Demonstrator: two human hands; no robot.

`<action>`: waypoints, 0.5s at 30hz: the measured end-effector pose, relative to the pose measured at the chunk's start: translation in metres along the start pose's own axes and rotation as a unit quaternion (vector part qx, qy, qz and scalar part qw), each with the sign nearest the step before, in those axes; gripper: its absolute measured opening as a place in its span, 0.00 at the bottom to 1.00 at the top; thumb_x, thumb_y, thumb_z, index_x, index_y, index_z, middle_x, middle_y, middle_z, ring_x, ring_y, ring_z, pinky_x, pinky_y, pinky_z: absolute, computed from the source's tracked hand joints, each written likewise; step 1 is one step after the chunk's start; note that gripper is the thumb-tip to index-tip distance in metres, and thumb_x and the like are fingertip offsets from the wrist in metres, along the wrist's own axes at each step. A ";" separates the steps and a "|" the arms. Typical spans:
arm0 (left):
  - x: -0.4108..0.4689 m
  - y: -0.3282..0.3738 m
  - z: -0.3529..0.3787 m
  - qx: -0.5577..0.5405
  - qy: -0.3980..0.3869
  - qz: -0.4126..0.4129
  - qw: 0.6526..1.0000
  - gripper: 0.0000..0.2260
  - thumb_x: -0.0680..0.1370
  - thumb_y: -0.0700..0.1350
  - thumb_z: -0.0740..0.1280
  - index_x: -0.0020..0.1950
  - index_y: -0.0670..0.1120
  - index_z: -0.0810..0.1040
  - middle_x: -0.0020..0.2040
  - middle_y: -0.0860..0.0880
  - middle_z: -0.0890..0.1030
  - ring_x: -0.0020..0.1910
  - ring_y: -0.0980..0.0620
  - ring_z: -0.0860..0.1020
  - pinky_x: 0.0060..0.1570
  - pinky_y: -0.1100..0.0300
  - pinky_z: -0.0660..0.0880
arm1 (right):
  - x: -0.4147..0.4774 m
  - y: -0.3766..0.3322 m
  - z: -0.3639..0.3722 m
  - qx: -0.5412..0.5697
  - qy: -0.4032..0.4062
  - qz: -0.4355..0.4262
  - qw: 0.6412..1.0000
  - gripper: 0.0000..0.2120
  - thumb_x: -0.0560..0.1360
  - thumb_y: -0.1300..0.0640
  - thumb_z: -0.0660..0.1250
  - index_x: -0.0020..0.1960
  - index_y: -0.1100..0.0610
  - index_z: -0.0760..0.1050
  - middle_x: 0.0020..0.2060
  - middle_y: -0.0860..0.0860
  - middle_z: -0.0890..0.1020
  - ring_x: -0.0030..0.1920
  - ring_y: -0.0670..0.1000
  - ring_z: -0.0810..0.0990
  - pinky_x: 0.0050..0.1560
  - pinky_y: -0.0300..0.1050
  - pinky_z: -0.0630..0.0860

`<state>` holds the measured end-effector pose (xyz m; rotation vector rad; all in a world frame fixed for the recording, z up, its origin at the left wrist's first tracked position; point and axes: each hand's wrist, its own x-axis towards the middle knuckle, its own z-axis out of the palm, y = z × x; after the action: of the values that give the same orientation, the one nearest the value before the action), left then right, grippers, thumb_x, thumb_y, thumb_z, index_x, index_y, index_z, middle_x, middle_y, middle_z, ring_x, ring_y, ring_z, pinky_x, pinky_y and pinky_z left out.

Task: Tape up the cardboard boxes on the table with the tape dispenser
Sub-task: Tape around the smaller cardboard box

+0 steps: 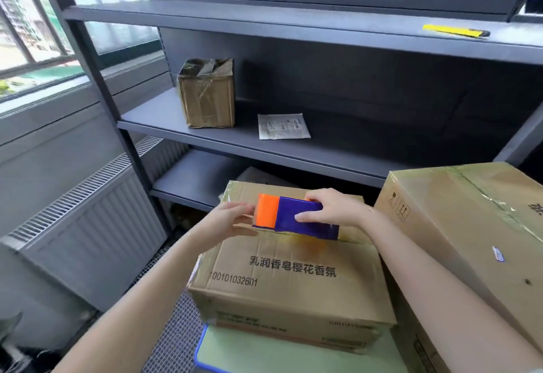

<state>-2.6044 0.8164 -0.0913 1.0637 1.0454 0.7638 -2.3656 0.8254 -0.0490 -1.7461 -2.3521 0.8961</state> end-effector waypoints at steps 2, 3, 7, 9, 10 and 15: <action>0.000 0.003 -0.009 0.023 0.011 -0.025 0.999 0.10 0.80 0.38 0.60 0.45 0.41 0.80 0.41 0.45 0.82 0.41 0.52 0.81 0.48 0.55 0.79 | 0.009 -0.012 -0.003 0.008 -0.020 -0.003 1.000 0.12 0.73 0.44 0.68 0.45 0.53 0.75 0.42 0.48 0.79 0.41 0.47 0.77 0.40 0.41 0.72; 0.000 0.003 -0.013 0.034 0.017 -0.038 0.999 0.09 0.80 0.38 0.60 0.46 0.40 0.79 0.41 0.45 0.82 0.41 0.52 0.81 0.49 0.56 0.79 | 0.013 -0.017 -0.004 0.008 -0.027 -0.002 1.000 0.13 0.73 0.43 0.68 0.46 0.54 0.76 0.43 0.48 0.79 0.42 0.48 0.78 0.40 0.41 0.72; 0.003 0.006 -0.022 -0.010 0.045 -0.091 0.995 0.07 0.79 0.38 0.61 0.44 0.39 0.77 0.38 0.44 0.83 0.40 0.49 0.82 0.46 0.57 0.80 | 0.028 -0.030 -0.009 -0.016 -0.043 0.007 0.999 0.15 0.74 0.44 0.67 0.51 0.54 0.75 0.45 0.48 0.79 0.41 0.47 0.77 0.37 0.38 0.70; 0.007 0.006 -0.022 -0.053 0.052 -0.101 0.992 0.06 0.79 0.37 0.62 0.44 0.39 0.77 0.38 0.42 0.83 0.39 0.48 0.82 0.43 0.57 0.81 | 0.031 -0.035 -0.014 -0.034 -0.038 0.006 0.999 0.14 0.74 0.45 0.67 0.54 0.52 0.72 0.47 0.47 0.77 0.43 0.46 0.76 0.38 0.39 0.71; 0.009 0.007 -0.022 -0.066 0.056 -0.102 0.991 0.06 0.79 0.37 0.62 0.45 0.38 0.77 0.38 0.42 0.83 0.39 0.48 0.82 0.41 0.58 0.81 | 0.032 -0.036 -0.016 -0.051 -0.028 0.003 0.998 0.14 0.74 0.44 0.66 0.55 0.51 0.71 0.47 0.47 0.76 0.44 0.47 0.77 0.39 0.40 0.72; 0.021 0.012 -0.023 -0.029 0.051 -0.098 0.993 0.06 0.79 0.39 0.63 0.48 0.38 0.77 0.37 0.44 0.84 0.36 0.52 0.83 0.37 0.62 0.79 | 0.035 -0.035 -0.010 -0.134 -0.005 -0.023 0.991 0.13 0.77 0.43 0.60 0.56 0.50 0.70 0.51 0.50 0.79 0.47 0.51 0.78 0.46 0.48 0.76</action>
<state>-2.6195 0.8461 -0.0895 0.8648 1.1888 0.6899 -2.4033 0.8542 -0.0331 -1.7672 -2.6111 0.6055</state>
